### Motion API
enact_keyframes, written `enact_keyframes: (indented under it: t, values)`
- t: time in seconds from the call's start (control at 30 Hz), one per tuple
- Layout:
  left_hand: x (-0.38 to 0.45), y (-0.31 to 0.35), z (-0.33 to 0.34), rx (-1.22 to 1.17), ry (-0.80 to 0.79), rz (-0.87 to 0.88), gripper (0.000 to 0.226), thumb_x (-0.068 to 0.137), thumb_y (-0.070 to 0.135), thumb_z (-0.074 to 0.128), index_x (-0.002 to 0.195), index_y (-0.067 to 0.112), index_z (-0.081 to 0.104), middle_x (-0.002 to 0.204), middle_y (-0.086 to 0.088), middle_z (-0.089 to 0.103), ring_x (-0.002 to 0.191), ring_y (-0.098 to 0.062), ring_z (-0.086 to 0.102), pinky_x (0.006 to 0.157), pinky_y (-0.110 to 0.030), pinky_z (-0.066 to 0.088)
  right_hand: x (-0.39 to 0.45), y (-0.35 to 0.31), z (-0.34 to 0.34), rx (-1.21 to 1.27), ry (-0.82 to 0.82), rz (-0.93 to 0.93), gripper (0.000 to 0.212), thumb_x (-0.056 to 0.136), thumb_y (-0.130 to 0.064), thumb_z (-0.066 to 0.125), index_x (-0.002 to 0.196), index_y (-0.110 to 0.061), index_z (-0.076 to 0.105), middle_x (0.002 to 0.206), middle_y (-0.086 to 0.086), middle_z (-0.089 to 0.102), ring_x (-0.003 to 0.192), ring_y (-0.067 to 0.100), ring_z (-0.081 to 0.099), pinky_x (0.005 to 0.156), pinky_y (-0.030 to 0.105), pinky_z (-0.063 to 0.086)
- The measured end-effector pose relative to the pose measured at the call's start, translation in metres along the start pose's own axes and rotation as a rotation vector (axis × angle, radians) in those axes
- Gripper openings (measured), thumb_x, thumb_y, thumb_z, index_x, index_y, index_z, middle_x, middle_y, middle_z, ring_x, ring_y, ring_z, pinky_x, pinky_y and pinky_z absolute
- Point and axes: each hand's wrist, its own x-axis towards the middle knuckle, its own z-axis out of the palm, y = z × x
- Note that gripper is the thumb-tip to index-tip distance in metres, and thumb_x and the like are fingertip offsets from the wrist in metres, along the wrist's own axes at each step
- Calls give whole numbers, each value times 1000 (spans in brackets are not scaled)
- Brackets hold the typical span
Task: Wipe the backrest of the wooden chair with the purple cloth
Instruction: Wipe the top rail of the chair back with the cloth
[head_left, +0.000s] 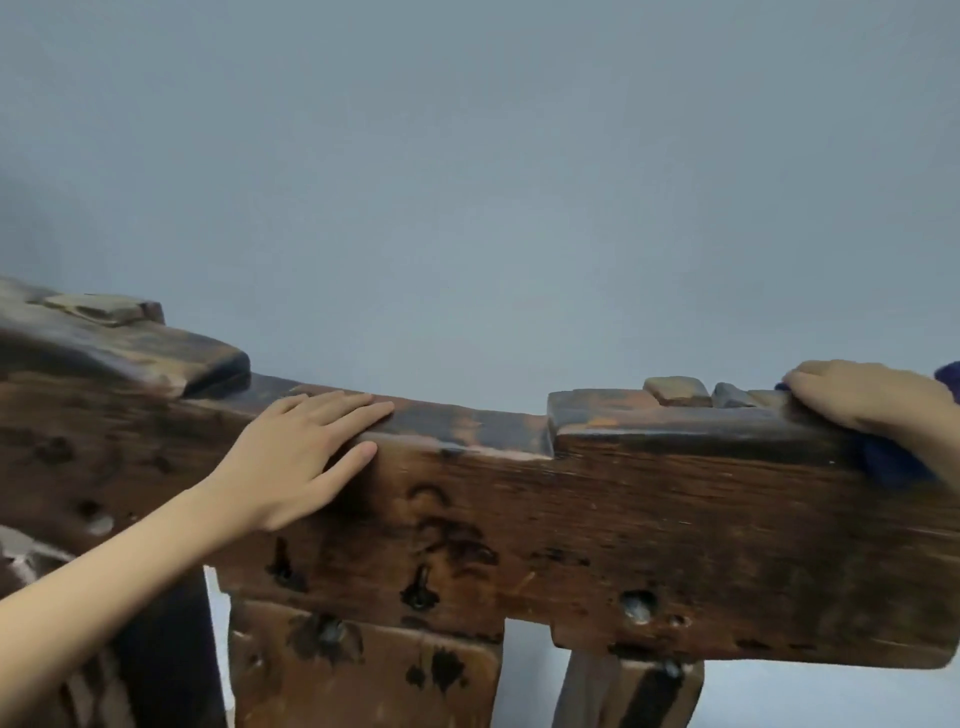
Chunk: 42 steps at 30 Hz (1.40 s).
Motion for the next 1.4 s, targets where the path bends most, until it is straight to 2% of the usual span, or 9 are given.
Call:
enact_keyframes:
  t: [0.27, 0.43, 0.63, 0.73, 0.87, 1.0, 1.13, 1.3, 1.4]
  values:
    - [-6, -38, 5, -37, 91, -93, 57, 100, 68, 17, 144, 49, 48, 146, 18, 55, 136, -10, 49, 104, -34, 35, -77, -113, 26, 120, 365, -182, 49, 94, -42, 28, 137, -45, 51, 132, 7, 67, 115, 38, 62, 80, 44, 46]
    - [-11, -43, 7, -75, 88, -43, 48, 101, 66, 14, 144, 64, 35, 150, 24, 48, 138, -6, 43, 108, -37, 32, -120, -240, 35, 70, 244, -497, 47, 98, -38, 32, 143, -45, 45, 136, 5, 65, 119, 37, 62, 88, 45, 48]
    - [-11, -52, 9, -145, 65, -1, 49, 96, 67, 31, 145, 63, 33, 155, 27, 39, 141, -6, 36, 113, -36, 22, -141, -380, 62, 248, 66, -724, 43, 93, -31, 31, 130, -29, 54, 130, 0, 65, 115, 33, 59, 73, 42, 35]
    - [-12, -54, 5, -192, 81, 7, 49, 96, 63, 41, 144, 57, 41, 154, 26, 42, 142, -6, 38, 114, -35, 23, -146, -384, 55, 260, 41, -754, 42, 96, -29, 32, 132, -27, 51, 134, -2, 62, 117, 33, 59, 76, 42, 40]
    - [-22, -63, 2, -235, 96, 38, 48, 96, 57, 43, 144, 56, 43, 155, 23, 43, 147, -6, 34, 120, -35, 21, -151, -333, 58, 272, 72, -671, 17, 100, -25, 34, 108, -24, 50, 122, -3, 63, 103, 28, 62, 81, 44, 52]
    - [-24, -64, 1, -201, 77, 64, 51, 94, 61, 43, 145, 60, 38, 157, 23, 40, 149, -7, 32, 119, -36, 21, -159, -302, 63, 181, 160, -541, 32, 105, -35, 31, 123, -24, 56, 136, -3, 56, 119, 26, 59, 88, 45, 53]
    - [-13, -66, -1, -142, 32, 98, 58, 93, 68, 36, 149, 59, 28, 159, 24, 37, 149, -7, 31, 117, -39, 26, -159, -327, 60, 134, 208, -500, 34, 105, -39, 29, 124, -29, 56, 132, -6, 63, 109, 27, 64, 75, 40, 50]
    - [-6, -81, -4, -5, 41, 0, 87, 82, 82, 28, 149, 31, 47, 154, 9, 50, 146, -18, 41, 112, -38, 37, -176, -421, 57, 227, 73, -713, 44, 106, -39, 30, 148, -36, 43, 157, -12, 43, 140, 25, 45, 103, 47, 44]
    - [-10, -89, -7, 47, 59, -53, 103, 78, 89, 27, 144, 14, 53, 147, -3, 58, 136, -21, 52, 111, -37, 42, -185, -412, 58, 326, 18, -819, 51, 104, -46, 27, 155, -45, 31, 162, -23, 29, 150, 17, 33, 115, 47, 39]
